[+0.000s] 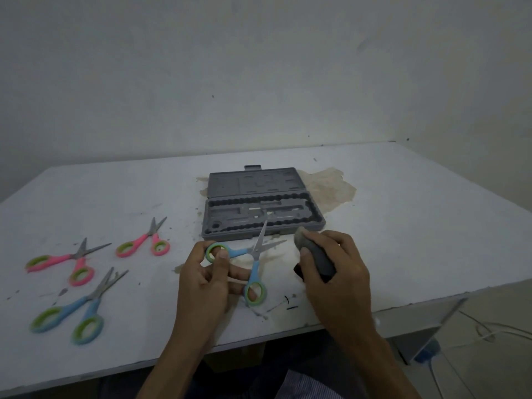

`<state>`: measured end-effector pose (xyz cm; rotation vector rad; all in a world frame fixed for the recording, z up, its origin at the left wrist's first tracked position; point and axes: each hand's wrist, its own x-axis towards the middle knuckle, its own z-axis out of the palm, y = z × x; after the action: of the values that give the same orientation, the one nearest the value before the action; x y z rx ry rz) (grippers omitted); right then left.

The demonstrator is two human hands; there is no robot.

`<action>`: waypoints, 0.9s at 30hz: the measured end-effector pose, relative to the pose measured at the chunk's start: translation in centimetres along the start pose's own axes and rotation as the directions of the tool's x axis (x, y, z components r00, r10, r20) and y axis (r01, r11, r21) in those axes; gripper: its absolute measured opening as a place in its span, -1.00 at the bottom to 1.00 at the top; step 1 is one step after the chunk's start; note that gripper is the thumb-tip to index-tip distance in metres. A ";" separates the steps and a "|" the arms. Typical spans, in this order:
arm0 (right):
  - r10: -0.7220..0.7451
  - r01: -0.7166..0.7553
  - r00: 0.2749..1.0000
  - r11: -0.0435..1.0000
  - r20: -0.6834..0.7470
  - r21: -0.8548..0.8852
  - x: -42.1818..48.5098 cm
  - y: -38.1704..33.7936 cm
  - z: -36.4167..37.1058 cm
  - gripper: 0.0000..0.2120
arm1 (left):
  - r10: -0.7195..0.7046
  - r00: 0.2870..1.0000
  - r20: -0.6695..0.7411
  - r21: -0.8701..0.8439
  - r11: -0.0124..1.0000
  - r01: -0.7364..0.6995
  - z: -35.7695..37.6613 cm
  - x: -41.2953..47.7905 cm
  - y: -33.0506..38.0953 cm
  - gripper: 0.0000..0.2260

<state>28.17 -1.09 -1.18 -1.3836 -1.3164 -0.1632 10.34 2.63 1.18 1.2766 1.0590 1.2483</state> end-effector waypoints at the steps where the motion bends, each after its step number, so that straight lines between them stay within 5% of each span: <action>1: -0.004 0.002 1.000 0.999 0.026 0.042 0.1 -0.2 -0.2 -0.73 | -0.006 1.000 0.012 -0.003 1.000 0.006 0.0 -0.1 0.1 -0.86; 10: 0.256 -0.336 0.925 0.898 0.282 0.285 2.2 -0.7 -1.6 -0.77 | -0.001 0.992 0.123 -0.025 1.000 0.004 0.2 -0.2 0.6 -0.88; 22: 0.216 -0.323 0.918 0.894 0.333 0.309 2.7 0.1 -2.0 -0.77 | 0.236 0.951 0.198 0.369 0.881 -0.295 -0.5 0.5 0.1 -0.80; 27: 0.202 -0.325 0.917 0.878 0.344 0.351 2.5 0.3 -2.2 -0.75 | 0.035 0.994 0.106 0.090 0.995 -0.045 -0.2 0.1 1.0 -0.70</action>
<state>30.51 -1.26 1.19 -1.2427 -1.2934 0.5022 10.13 2.69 2.20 1.4245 1.0308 1.1606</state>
